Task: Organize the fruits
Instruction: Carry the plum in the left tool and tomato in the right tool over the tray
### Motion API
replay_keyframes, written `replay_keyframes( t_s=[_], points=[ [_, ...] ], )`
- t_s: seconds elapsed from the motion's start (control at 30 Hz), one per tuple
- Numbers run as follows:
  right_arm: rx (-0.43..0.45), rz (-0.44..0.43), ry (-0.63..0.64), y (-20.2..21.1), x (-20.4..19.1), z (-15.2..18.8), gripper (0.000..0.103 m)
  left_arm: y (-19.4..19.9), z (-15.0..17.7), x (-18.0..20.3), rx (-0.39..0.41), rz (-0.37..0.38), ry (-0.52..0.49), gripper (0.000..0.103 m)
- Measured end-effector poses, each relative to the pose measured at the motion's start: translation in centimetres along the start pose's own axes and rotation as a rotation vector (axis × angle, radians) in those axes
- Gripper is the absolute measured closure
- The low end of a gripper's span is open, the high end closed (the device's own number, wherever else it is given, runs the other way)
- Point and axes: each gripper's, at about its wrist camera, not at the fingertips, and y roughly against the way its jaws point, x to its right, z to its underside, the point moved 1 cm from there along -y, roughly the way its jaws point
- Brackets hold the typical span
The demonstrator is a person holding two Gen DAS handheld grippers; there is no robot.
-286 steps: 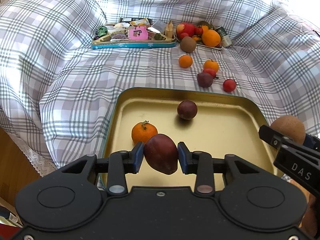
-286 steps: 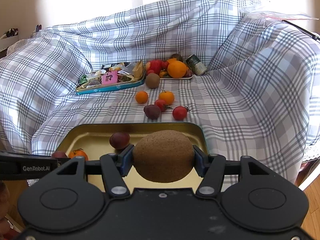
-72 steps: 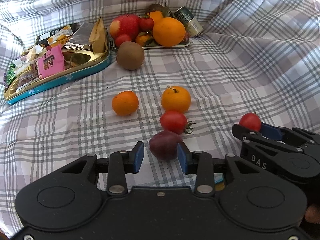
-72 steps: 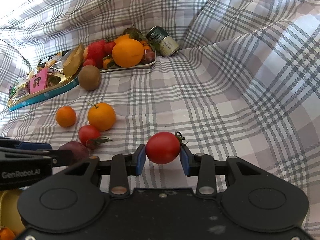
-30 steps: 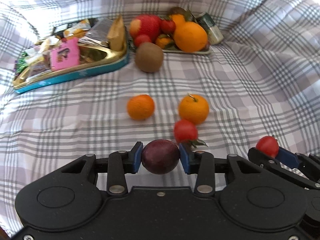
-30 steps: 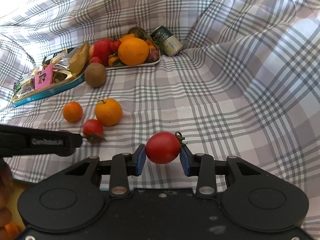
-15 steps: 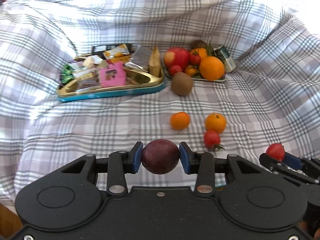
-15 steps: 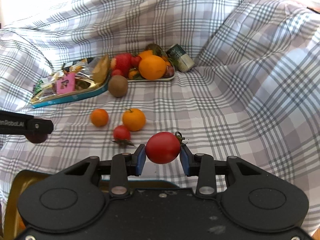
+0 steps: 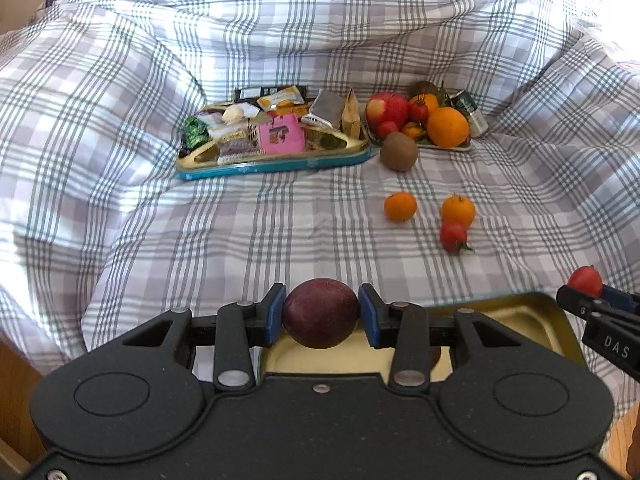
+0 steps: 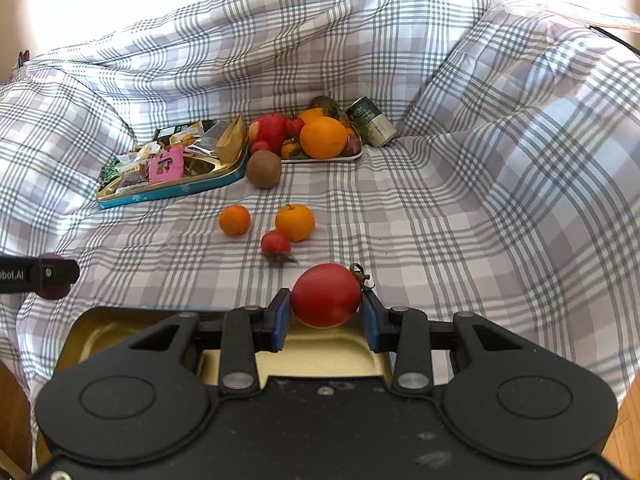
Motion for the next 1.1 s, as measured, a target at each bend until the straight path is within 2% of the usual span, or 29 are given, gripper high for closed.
replay_keyframes(
  t_s=[0.3, 0.7, 1.1],
  points=[
    [0.003, -0.022, -0.010, 2.5, -0.3, 2.5, 0.064, 1.2, 3.2, 0.4, -0.047, 0.006, 0.024, 0.054],
    [0.054, -0.059, -0.023, 6.9, -0.5, 5.1, 0.064, 3.8, 6.0, 1.3, -0.043, -0.026, 0.025, 0.054],
    [0.086, -0.062, 0.016, 9.0, -1.2, 5.6, 0.064, 4.9, 8.5, 1.3, -0.072, -0.020, 0.058, 0.054]
  ],
)
